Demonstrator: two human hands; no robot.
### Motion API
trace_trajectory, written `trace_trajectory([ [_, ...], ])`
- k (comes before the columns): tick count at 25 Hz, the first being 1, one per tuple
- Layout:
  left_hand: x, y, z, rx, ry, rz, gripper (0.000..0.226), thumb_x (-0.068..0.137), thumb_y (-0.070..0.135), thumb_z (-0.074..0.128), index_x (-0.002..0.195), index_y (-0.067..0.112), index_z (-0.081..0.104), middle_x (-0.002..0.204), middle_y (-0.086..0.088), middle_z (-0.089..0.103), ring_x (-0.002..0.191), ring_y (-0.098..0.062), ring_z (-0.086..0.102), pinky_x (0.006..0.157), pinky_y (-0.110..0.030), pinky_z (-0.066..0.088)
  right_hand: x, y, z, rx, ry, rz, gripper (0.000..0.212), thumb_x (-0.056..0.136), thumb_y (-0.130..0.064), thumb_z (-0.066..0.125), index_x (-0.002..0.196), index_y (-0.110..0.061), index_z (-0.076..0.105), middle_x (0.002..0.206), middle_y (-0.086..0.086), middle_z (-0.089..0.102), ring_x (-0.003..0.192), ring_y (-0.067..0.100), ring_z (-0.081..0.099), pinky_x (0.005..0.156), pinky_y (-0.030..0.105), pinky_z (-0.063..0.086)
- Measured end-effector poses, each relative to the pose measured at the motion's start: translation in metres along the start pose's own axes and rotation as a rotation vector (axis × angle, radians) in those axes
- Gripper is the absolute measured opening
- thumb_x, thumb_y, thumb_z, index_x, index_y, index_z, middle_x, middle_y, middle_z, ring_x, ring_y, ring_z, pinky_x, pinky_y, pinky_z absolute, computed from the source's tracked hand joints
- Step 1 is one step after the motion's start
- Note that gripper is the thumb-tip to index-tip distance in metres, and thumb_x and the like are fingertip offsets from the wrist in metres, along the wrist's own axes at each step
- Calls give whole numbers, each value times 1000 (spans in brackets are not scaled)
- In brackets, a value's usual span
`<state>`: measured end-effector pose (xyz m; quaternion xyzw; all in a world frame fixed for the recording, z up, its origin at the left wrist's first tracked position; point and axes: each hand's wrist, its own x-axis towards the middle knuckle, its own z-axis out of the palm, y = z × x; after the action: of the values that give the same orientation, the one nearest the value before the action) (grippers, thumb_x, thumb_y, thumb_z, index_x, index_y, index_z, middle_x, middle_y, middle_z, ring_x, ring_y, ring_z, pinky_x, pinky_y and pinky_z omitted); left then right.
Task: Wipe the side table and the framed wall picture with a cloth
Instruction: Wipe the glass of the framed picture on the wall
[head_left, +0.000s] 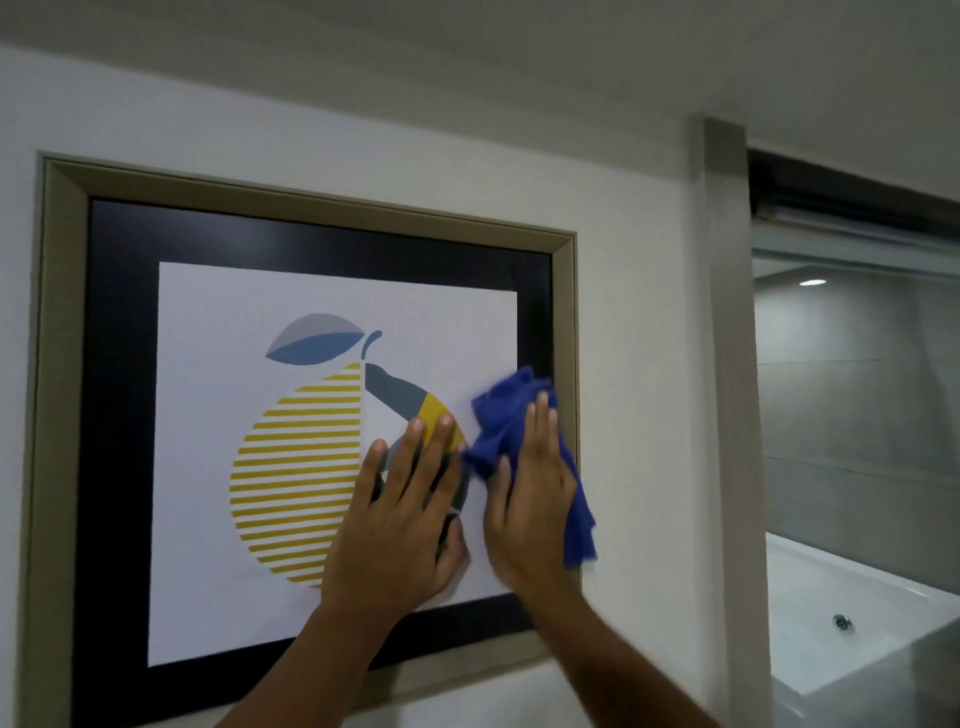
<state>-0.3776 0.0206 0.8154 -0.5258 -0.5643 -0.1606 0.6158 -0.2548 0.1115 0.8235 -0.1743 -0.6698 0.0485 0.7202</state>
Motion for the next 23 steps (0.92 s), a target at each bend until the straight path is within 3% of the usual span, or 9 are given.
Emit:
trace_trajectory([
  [2, 0, 2, -1, -6, -18, -12, 73, 90, 39, 47, 154, 10, 30, 165, -17, 21, 153, -36, 16, 121, -58, 20, 73, -20, 2, -38, 6, -34, 61, 100, -22, 46, 154, -6, 22, 161, 12, 28, 148, 27, 28, 115, 50, 33],
  [6, 0, 3, -3, -9, -15, -14, 72, 91, 42, 49, 153, 9, 34, 164, -16, 23, 152, -36, 19, 119, -58, 25, 133, -41, 3, -132, 20, -43, 61, 103, -24, 46, 154, -4, 21, 163, 10, 21, 151, 25, 18, 119, 44, 26],
  [11, 1, 3, -5, -28, -46, -15, 74, 95, 52, 45, 155, 10, 30, 164, -17, 24, 152, -36, 17, 120, -58, 22, 16, -2, 5, -117, -3, -11, 67, 99, -34, 49, 154, -7, 20, 160, 13, 29, 147, 28, 28, 116, 47, 34],
  [13, 0, 2, -6, -48, -76, -8, 77, 97, 61, 35, 156, 10, 27, 164, -17, 23, 152, -37, 17, 121, -58, 19, -40, 15, -9, -173, -82, 20, 73, 93, -24, 65, 151, -11, 21, 155, 14, 38, 141, 31, 40, 107, 52, 44],
  [15, 0, -1, -10, -38, -146, 27, 82, 97, 66, 27, 156, 8, 23, 165, -18, 21, 152, -37, 16, 120, -59, 18, -74, 28, -31, -318, -191, -64, 80, 82, -7, 77, 147, -7, 30, 151, 13, 44, 136, 31, 47, 97, 49, 53],
  [17, -9, 12, -13, -81, -210, 94, 83, 98, 65, 24, 156, 6, 20, 165, -18, 19, 153, -37, 14, 120, -59, 15, -93, 37, -57, -394, -293, -155, 77, 76, 3, 79, 142, -2, 41, 148, 14, 48, 134, 29, 49, 95, 44, 54],
  [19, -34, 52, -11, -206, -249, 134, 81, 98, 62, 27, 157, 7, 17, 165, -17, 19, 153, -35, 14, 121, -57, 12, -114, 47, -85, -427, -330, -188, 68, 81, 5, 72, 143, -3, 44, 148, 13, 49, 137, 26, 46, 99, 42, 51],
  [23, -104, 179, -10, -530, -345, 46, 79, 99, 57, 34, 158, 9, 14, 166, -11, 18, 153, -29, 16, 122, -52, 11, -192, 88, -160, -523, -443, -55, 65, 87, 4, 66, 146, -10, 43, 152, 4, 42, 142, 17, 37, 109, 38, 39],
])
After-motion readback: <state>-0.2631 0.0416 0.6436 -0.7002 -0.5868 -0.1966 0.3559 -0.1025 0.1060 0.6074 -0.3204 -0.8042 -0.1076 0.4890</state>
